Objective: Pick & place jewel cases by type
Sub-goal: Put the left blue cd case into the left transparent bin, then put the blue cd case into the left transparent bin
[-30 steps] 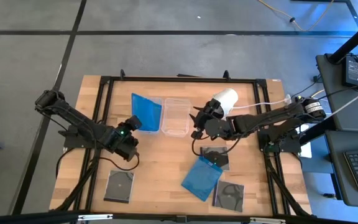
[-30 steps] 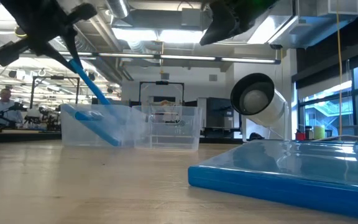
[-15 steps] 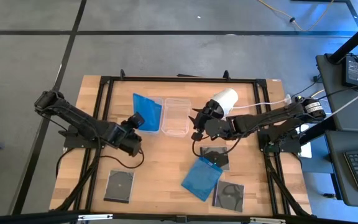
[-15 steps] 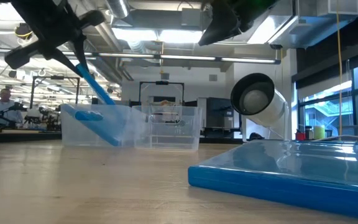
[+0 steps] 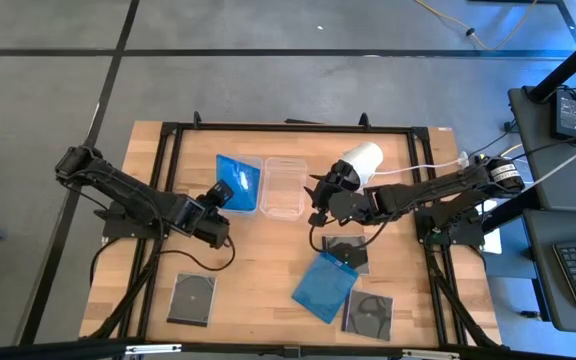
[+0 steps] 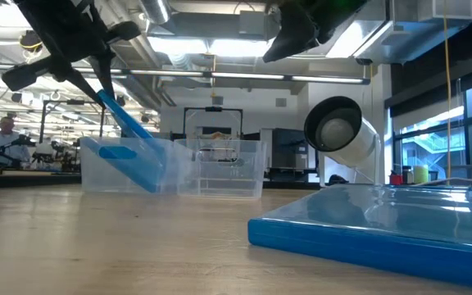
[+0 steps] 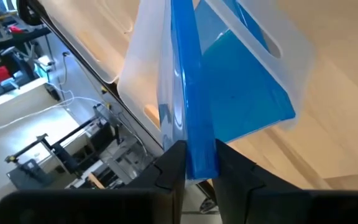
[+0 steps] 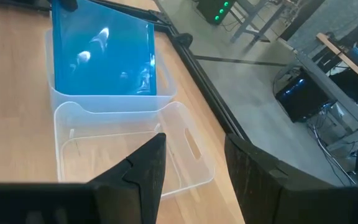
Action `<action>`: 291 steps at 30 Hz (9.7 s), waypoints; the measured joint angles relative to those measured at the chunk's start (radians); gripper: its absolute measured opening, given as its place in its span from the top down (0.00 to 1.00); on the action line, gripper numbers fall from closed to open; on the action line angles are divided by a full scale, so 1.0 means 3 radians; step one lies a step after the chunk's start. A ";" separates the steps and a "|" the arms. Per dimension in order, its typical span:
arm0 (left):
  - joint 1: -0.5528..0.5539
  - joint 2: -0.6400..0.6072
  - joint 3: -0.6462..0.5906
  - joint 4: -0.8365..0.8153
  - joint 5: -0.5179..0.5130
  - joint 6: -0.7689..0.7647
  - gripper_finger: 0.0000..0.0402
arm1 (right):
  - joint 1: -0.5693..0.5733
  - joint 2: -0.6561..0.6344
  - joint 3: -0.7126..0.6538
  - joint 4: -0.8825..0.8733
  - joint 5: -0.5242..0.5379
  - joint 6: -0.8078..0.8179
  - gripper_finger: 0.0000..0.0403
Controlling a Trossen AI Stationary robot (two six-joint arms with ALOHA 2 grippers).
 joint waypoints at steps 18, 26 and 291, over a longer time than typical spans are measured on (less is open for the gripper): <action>-0.0004 0.0000 0.0000 -0.0003 0.0118 -0.0109 0.70 | 0.0000 0.0000 0.0001 -0.0126 0.0001 0.0002 0.58; -0.0010 -0.0100 0.0000 -0.0018 -0.0138 -0.0529 0.67 | 0.0004 -0.0010 0.0001 -0.0168 0.0001 -0.0095 0.58; -0.0532 0.2121 0.0502 0.5077 0.0963 0.3846 0.45 | -0.0075 0.0343 -0.1227 0.1504 -0.4921 0.2342 0.85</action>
